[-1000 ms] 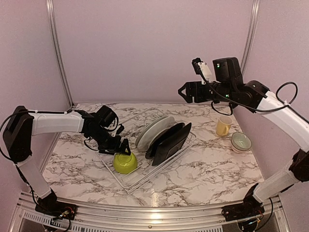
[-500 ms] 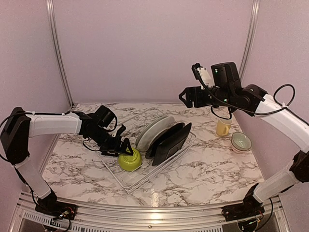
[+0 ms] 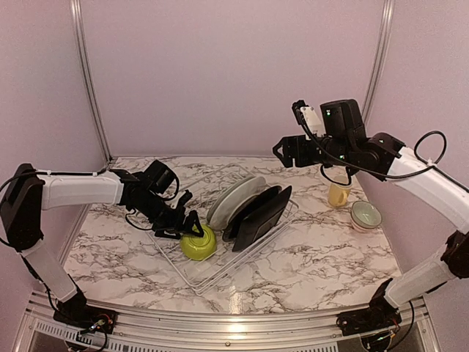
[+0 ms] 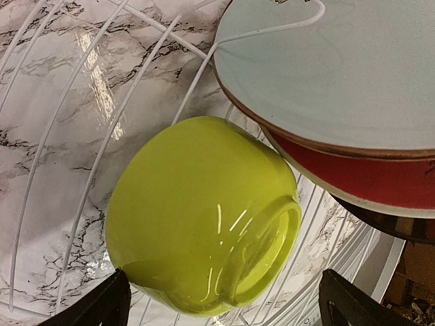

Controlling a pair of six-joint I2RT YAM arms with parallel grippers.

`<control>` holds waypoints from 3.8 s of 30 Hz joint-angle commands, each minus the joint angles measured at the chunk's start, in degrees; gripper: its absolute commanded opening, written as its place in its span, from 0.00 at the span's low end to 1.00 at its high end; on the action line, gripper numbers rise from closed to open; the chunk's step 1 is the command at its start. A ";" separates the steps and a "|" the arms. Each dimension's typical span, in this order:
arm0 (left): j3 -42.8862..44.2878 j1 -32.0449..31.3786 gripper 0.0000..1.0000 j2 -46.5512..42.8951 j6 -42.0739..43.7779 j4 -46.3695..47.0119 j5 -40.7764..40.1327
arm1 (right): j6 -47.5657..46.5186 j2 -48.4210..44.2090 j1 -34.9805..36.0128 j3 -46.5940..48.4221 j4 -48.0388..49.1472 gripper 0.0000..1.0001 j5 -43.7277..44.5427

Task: Unload the mixed dishes from the dish rack
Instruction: Grab the bowl from the dish rack.

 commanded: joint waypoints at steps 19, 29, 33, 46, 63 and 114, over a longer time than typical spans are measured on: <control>3.15 5.08 0.99 3.19 3.37 -0.64 4.64 | 1.02 -1.72 0.38 -1.76 1.18 0.83 0.79; 1.49 5.08 0.99 5.89 0.76 1.81 6.54 | 1.37 -1.81 0.37 -2.00 1.58 0.82 0.55; 1.14 5.04 0.99 6.45 -0.15 1.07 4.53 | 1.37 -1.82 0.37 -1.90 1.50 0.82 0.58; -0.99 2.80 0.99 7.73 -6.43 2.21 3.42 | 1.83 -1.81 0.37 -3.54 3.60 0.81 -0.65; -4.06 2.98 0.99 1.00 -9.68 12.36 8.10 | 2.08 -2.11 0.39 -4.05 3.64 0.81 -0.71; -12.83 1.28 0.39 -2.31 -15.15 24.65 22.27 | 2.59 0.76 0.36 -3.36 4.35 0.79 -3.05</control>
